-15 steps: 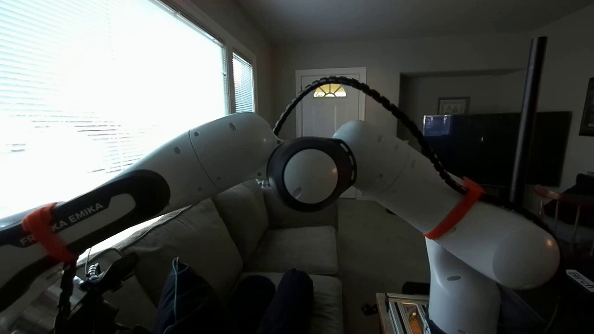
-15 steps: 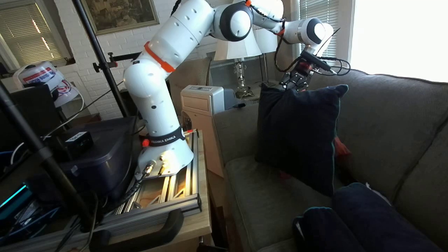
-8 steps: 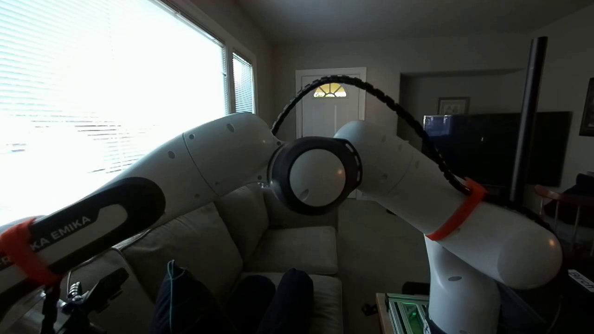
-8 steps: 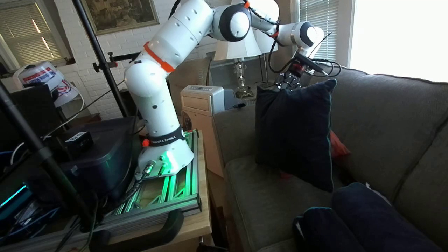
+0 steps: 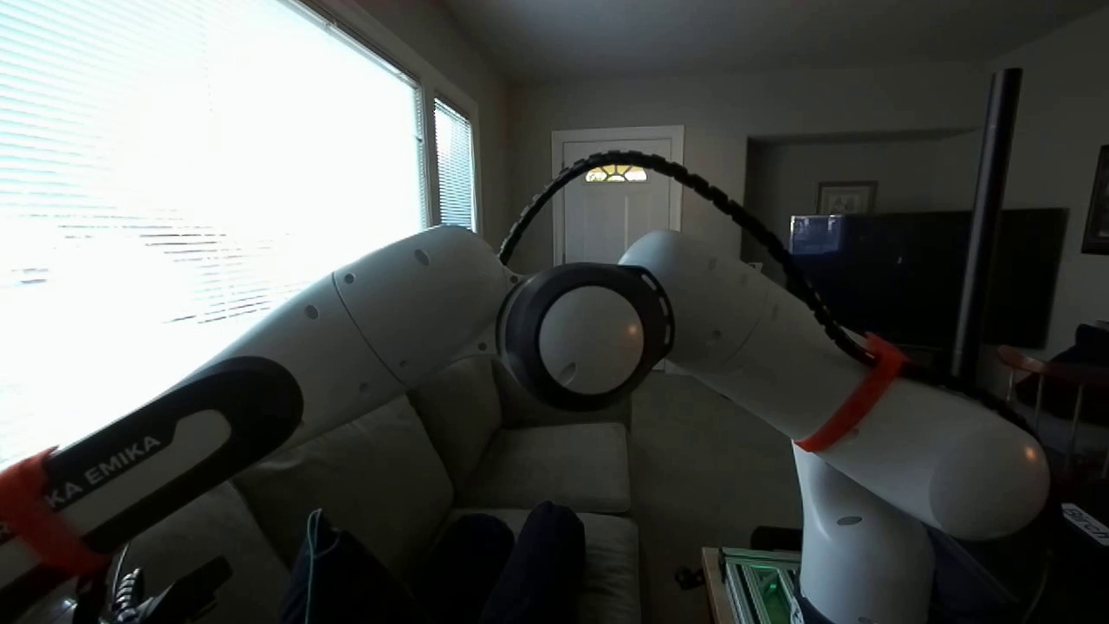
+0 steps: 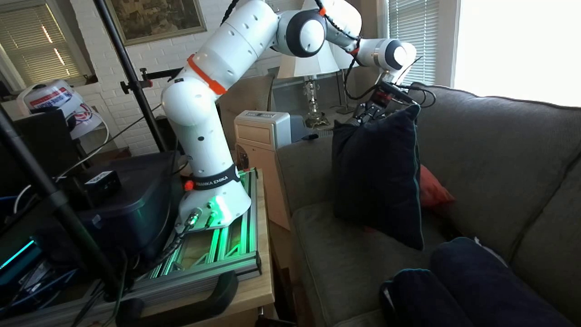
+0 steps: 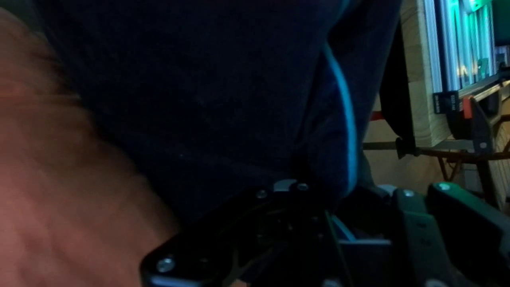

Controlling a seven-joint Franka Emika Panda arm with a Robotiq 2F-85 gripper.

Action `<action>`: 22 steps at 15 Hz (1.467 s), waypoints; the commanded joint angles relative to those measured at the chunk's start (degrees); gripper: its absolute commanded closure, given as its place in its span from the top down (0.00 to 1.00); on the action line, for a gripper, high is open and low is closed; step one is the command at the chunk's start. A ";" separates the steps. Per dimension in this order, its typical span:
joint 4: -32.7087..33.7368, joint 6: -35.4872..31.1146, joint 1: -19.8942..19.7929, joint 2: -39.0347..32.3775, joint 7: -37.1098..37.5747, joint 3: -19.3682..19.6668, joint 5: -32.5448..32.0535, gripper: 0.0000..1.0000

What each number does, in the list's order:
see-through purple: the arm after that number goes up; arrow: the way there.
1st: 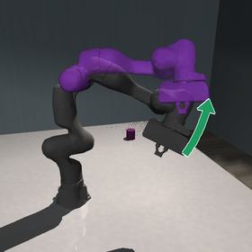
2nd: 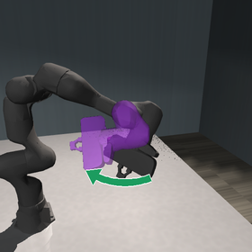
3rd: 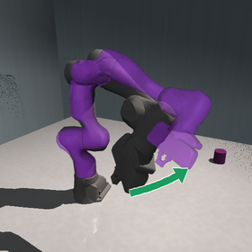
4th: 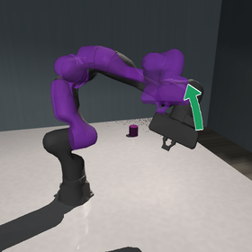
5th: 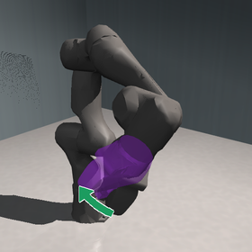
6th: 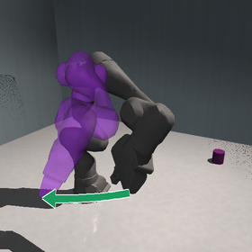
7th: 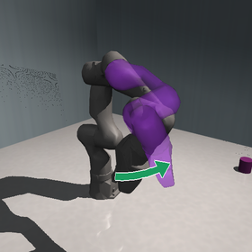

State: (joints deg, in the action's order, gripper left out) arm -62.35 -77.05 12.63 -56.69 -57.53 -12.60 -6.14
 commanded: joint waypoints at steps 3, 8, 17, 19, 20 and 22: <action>-3.53 -9.01 -0.41 0.57 5.59 -0.47 3.21 0.57; -4.94 -16.17 -1.37 1.36 12.18 0.16 4.30 0.97; -5.89 -26.82 -3.94 4.49 25.84 2.89 3.09 1.00; -5.84 -28.23 -3.88 5.02 27.98 3.38 2.11 1.00; -5.75 -29.36 -3.95 5.28 28.94 3.47 2.16 1.00; -6.17 -32.42 -4.25 6.06 30.84 3.58 2.43 1.00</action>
State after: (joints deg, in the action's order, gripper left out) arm -65.35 -104.99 8.76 -52.98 -30.10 -9.23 -3.48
